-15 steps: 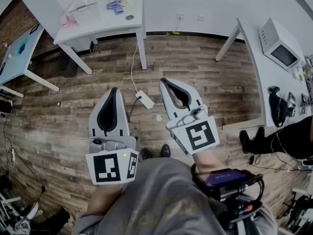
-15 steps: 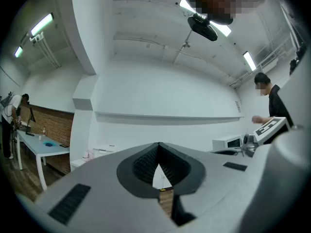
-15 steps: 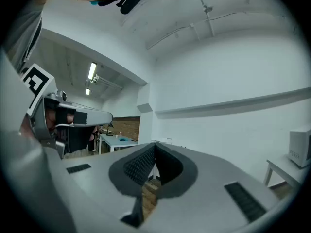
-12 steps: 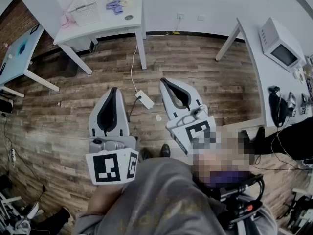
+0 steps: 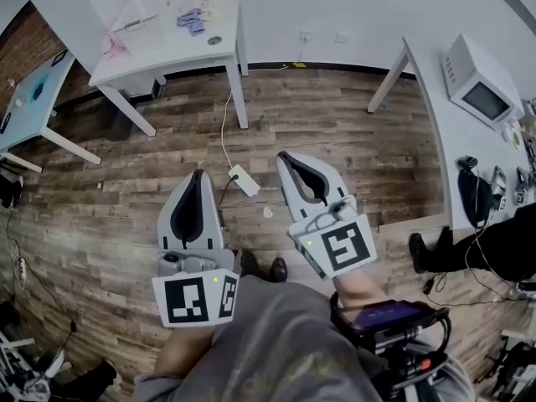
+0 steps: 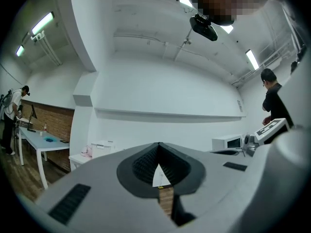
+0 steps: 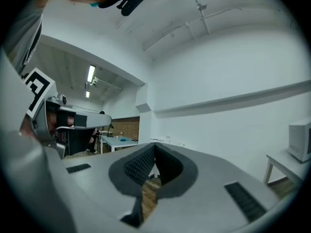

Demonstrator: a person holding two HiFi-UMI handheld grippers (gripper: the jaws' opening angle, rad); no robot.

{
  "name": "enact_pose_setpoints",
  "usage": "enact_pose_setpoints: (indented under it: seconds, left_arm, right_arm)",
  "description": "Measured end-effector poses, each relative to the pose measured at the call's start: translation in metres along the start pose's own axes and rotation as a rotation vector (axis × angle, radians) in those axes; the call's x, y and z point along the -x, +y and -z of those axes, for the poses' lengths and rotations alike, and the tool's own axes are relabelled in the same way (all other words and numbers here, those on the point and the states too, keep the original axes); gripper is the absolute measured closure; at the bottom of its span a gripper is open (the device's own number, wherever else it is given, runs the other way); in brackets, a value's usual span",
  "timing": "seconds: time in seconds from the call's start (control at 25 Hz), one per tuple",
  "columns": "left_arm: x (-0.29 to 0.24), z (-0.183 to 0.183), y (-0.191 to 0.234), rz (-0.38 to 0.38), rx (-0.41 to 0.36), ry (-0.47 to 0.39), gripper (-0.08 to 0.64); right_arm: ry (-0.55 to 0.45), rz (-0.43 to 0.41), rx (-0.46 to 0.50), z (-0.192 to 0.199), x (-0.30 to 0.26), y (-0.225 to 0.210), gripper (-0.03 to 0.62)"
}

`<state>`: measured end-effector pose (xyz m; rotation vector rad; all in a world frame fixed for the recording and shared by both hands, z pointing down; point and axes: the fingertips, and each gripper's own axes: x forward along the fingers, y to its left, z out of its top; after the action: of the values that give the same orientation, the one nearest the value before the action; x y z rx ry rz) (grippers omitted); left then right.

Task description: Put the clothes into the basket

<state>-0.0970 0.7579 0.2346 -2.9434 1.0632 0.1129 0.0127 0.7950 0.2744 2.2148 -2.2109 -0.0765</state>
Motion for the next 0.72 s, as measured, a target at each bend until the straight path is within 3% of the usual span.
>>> enact_pose_setpoints:
  seconds: [0.36, 0.72]
  left_arm:
    - [-0.038, 0.020, 0.014, -0.019, 0.014, 0.032, 0.552]
    - [-0.122, 0.038, 0.059, -0.034, 0.026, 0.058, 0.552]
  right_arm:
    - [0.029, -0.022, -0.036, 0.022, -0.033, -0.026, 0.584]
    - [0.068, -0.037, -0.047, 0.038, -0.126, -0.061, 0.584]
